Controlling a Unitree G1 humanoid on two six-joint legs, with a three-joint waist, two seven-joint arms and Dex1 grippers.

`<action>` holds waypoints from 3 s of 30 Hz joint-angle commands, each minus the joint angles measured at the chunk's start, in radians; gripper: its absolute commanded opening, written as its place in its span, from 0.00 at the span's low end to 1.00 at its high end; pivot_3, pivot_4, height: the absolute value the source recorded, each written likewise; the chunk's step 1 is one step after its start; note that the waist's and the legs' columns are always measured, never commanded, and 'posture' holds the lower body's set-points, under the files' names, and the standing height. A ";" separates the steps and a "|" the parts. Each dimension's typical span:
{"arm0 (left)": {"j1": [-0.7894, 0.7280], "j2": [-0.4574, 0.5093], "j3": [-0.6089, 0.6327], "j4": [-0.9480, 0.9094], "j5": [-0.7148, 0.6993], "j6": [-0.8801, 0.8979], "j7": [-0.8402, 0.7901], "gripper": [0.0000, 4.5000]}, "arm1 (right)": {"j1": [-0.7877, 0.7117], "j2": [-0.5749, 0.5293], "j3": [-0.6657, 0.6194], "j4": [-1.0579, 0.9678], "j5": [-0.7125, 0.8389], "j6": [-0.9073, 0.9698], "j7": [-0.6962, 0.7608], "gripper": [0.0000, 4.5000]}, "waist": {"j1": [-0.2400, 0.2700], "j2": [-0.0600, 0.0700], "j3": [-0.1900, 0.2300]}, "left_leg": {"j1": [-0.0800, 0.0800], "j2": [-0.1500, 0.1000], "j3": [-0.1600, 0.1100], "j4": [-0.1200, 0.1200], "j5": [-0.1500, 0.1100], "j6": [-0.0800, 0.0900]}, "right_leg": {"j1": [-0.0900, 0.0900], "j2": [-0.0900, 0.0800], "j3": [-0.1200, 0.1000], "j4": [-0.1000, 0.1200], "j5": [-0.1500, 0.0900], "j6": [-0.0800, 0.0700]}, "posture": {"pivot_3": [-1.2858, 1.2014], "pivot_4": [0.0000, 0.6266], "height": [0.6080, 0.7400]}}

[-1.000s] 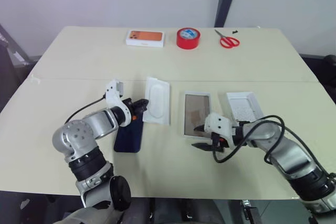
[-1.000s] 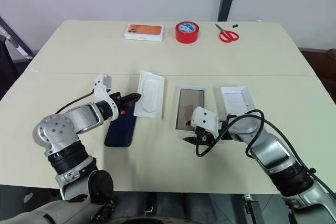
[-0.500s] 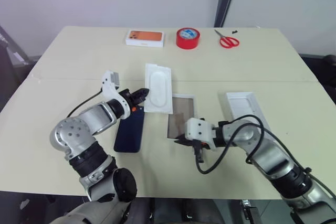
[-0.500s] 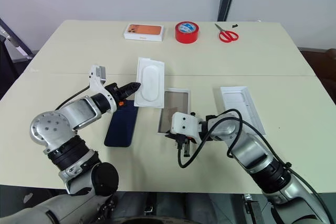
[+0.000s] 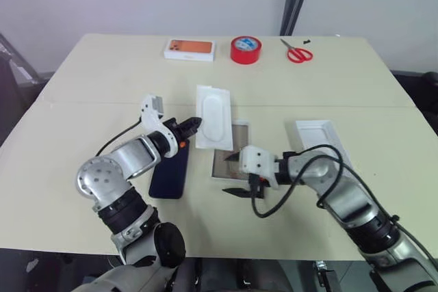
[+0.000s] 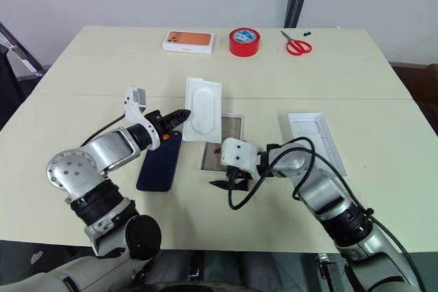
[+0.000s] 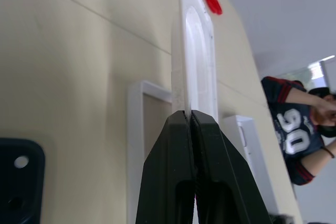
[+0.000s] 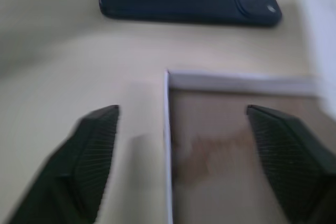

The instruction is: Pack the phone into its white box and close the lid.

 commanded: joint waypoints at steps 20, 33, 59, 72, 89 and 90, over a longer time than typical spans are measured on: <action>0.117 -0.107 -0.174 -0.006 -0.160 0.009 0.119 0.31 | 0.011 -0.101 -0.141 -0.002 0.057 -0.016 0.013 0.88 | 0.000 0.000 0.000 | 0.000 0.000 0.000 0.001 0.000 0.001 | 0.000 0.000 0.000 0.000 0.000 0.000 | 0.52 0.24 0.92; 0.087 0.078 -0.133 -0.031 -0.257 -0.027 0.033 0.77 | -0.095 -0.019 -0.192 0.083 0.080 0.037 -0.077 0.76 | -0.006 0.000 0.000 | 0.000 0.000 0.000 0.001 0.002 -0.003 | 0.000 0.001 0.000 0.000 0.000 0.000 | 0.52 0.24 0.92; 0.580 0.789 -0.599 -0.145 0.236 -0.912 -0.688 0.77 | -0.297 0.307 0.041 0.379 -0.203 0.194 -0.455 0.01 | -0.010 0.001 0.000 | 0.000 -0.001 0.001 -0.010 0.001 -0.001 | -0.005 -0.003 0.001 0.000 0.000 -0.001 | 0.52 0.24 0.92; 0.615 0.794 -0.576 -0.140 0.236 -0.918 -0.686 0.77 | -0.272 0.212 0.078 0.212 -0.245 0.209 -0.339 0.01 | -0.009 0.001 0.000 | 0.000 -0.001 0.001 -0.011 0.001 -0.001 | -0.006 -0.003 0.000 0.000 0.000 -0.001 | 0.52 0.24 0.92; 0.628 0.791 -0.526 -0.132 0.226 -0.907 -0.673 0.77 | -0.142 0.140 0.137 -0.030 -0.133 0.271 -0.172 0.01 | -0.010 0.001 0.000 | 0.001 0.000 0.001 -0.011 0.001 -0.001 | -0.005 -0.003 0.000 -0.001 0.000 -0.001 | 0.52 0.24 0.92; 0.629 0.787 -0.511 -0.132 0.216 -0.893 -0.659 0.77 | -0.151 0.152 0.123 -0.030 -0.126 0.274 -0.181 0.01 | -0.010 0.001 0.000 | 0.001 0.000 0.001 -0.011 0.001 -0.001 | -0.005 -0.003 0.000 -0.001 0.000 -0.001 | 0.52 0.24 0.92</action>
